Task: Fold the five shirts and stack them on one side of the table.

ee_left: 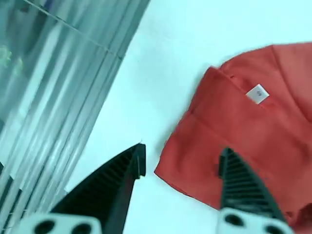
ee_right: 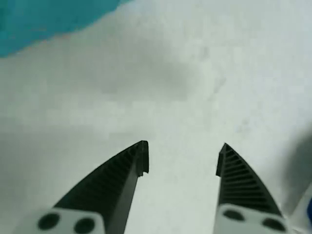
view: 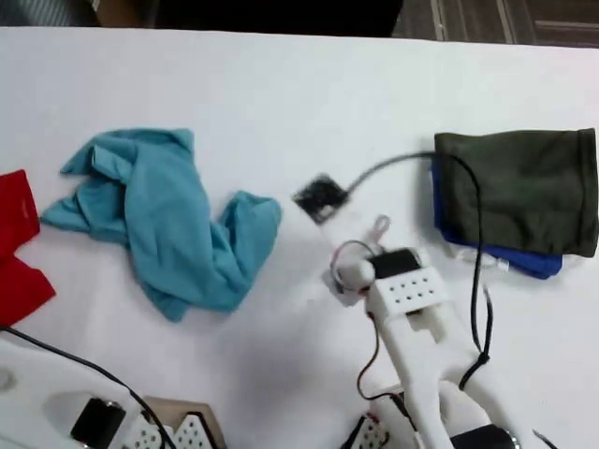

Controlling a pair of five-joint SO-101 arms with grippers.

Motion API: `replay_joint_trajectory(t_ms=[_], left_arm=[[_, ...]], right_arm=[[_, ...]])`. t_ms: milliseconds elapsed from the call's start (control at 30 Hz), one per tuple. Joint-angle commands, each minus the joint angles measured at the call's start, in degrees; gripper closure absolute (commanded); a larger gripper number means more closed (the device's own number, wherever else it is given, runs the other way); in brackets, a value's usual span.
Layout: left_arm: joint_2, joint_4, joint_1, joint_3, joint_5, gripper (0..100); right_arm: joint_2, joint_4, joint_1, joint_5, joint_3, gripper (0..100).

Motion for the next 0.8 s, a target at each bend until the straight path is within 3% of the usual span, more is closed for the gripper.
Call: replay_joint_trajectory(t_ms=[0, 133, 267, 600, 767], left_arm=[[-0.7, 4.04, 1.32, -6.81, 2.02, 72], [-0.35, 6.24, 2.64, -5.23, 5.19, 72], [-0.62, 6.24, 4.31, 5.49, 8.53, 72], [-0.7, 6.24, 4.31, 21.58, 12.13, 72], [-1.76, 6.42, 3.16, 25.36, 12.22, 72]], right_arm=[[-2.15, 10.86, -6.29, 2.46, -12.48, 77.0], [-0.13, 16.31, -13.05, 2.46, -21.27, 77.2], [11.82, 16.84, -18.15, 2.37, -26.55, 77.2], [40.57, 16.66, -26.51, -1.58, -47.47, 77.1], [53.32, 15.43, -26.15, -2.55, -54.59, 77.2]])
